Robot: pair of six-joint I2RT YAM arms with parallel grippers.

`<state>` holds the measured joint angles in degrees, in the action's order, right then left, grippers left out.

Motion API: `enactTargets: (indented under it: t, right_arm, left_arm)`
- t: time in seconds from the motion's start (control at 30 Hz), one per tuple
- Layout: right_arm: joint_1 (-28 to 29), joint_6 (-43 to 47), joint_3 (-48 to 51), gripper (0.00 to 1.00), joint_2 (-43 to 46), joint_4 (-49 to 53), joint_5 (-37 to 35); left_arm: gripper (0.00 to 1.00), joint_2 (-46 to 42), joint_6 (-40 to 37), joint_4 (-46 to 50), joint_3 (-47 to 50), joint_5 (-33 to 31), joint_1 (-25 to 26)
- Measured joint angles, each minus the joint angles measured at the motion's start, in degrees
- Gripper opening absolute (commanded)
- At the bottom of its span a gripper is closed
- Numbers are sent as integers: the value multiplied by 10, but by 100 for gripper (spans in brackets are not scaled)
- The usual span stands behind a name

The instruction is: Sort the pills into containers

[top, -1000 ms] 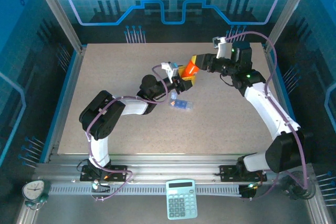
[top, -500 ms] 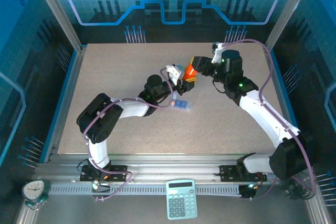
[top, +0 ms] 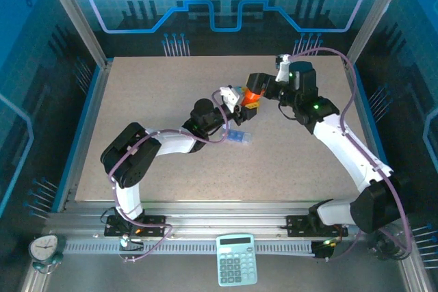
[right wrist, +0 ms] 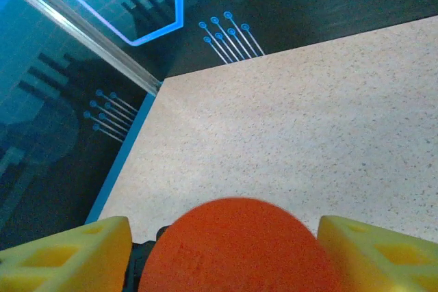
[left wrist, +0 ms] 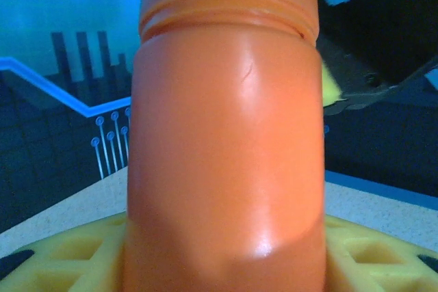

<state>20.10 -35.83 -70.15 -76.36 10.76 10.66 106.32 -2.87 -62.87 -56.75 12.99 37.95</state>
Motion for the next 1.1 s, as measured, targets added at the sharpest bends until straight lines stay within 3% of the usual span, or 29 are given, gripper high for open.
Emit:
enactTargets:
  t: [0.2,0.47,0.67,0.93,1.1]
  right_arm:
    - [-49,28,-43,93,1,22,98]
    - [-118,78,-60,88,4,43,217]
    - [-123,144,-129,86,-34,90,296]
    - [-96,198,-160,86,-73,151,318]
    - [-84,216,-170,80,-82,177,316]
  left_arm:
    - [0,0,22,-9,-1,30,-5]
    - [0,0,81,-32,-1,110,-38]
    - [0,0,134,-56,-1,165,-62]
    - [0,0,170,-64,-1,208,-66]
    - [0,0,180,-65,-1,219,-66]
